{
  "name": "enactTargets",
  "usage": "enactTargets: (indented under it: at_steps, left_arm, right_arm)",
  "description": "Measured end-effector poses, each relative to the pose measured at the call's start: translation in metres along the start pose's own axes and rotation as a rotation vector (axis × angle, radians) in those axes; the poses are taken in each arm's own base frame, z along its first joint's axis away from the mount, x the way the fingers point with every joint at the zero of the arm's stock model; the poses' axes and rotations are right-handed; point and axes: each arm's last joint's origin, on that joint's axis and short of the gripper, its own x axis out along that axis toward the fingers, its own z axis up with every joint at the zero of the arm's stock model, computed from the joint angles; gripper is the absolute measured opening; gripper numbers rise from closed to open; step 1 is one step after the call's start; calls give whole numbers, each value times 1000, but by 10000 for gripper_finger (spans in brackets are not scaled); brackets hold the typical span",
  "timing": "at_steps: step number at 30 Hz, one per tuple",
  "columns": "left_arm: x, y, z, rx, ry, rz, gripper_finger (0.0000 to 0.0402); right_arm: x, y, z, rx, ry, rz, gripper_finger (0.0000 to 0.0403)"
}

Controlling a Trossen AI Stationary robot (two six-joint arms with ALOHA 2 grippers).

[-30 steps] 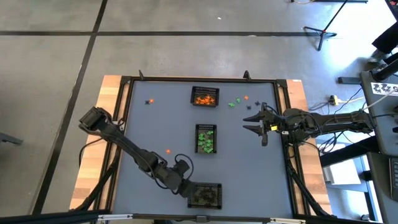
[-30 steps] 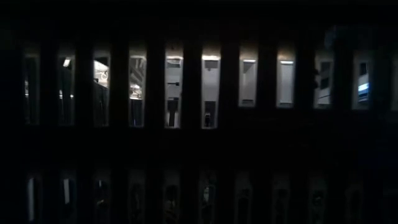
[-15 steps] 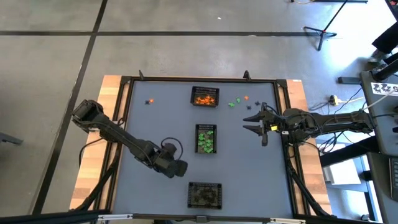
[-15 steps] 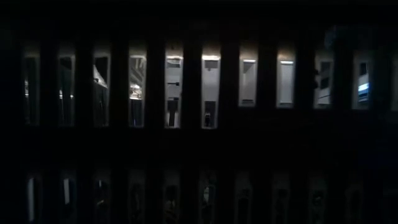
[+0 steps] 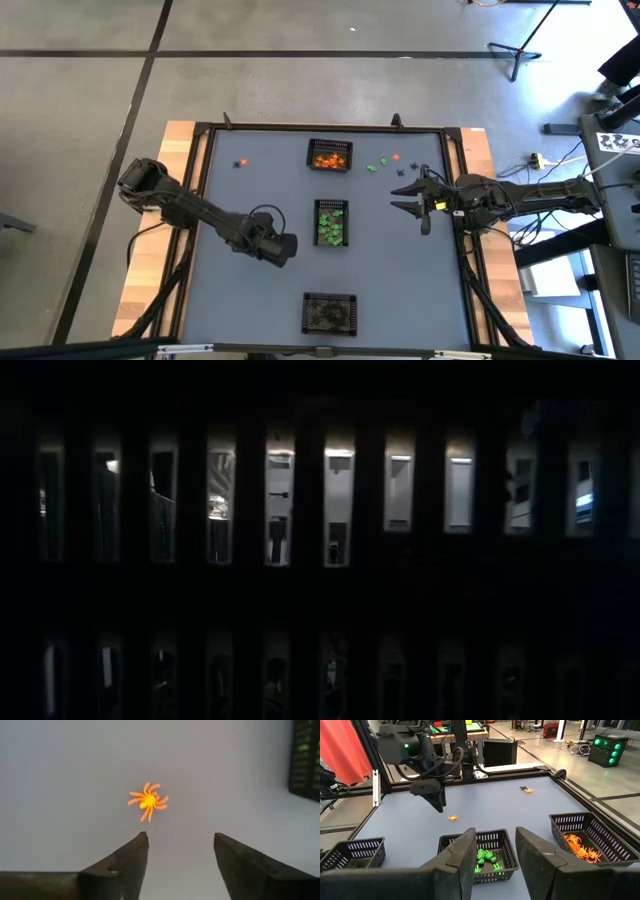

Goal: Sort Halloween decoration
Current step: Put the black spider toy into the bottom black bin

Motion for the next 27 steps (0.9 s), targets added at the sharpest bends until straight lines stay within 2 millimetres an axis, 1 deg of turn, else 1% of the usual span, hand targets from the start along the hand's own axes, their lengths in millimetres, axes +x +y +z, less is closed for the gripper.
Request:
enactTargets:
  at_steps: [4, 7, 11, 15, 18, 22, 27]
  left_arm:
    - [6, -1, 6, -23, -3, 13, 249]
    - [13, 1, 10, -42, 15, 10, 260]
    - [28, 7, 15, -70, 69, 28, 262]
    - [38, 12, 20, -109, 118, 36, 262]
    - [43, 15, 23, -156, 117, 36, 262]
    - [48, 19, 27, -175, 124, 42, 259]
    - [52, 23, 29, -181, 155, 51, 243]
  right_arm:
    - [0, 0, 0, 0, 0, 0, 137]
    - [0, 0, 0, 0, 0, 0, 137]
    - [0, 0, 0, 0, 0, 0, 137]
    - [0, 0, 0, 0, 0, 0, 137]
    - [0, 0, 0, 0, 0, 0, 137]
    - [0, 0, 0, 0, 0, 0, 137]
    - [0, 0, 0, 0, 0, 0, 137]
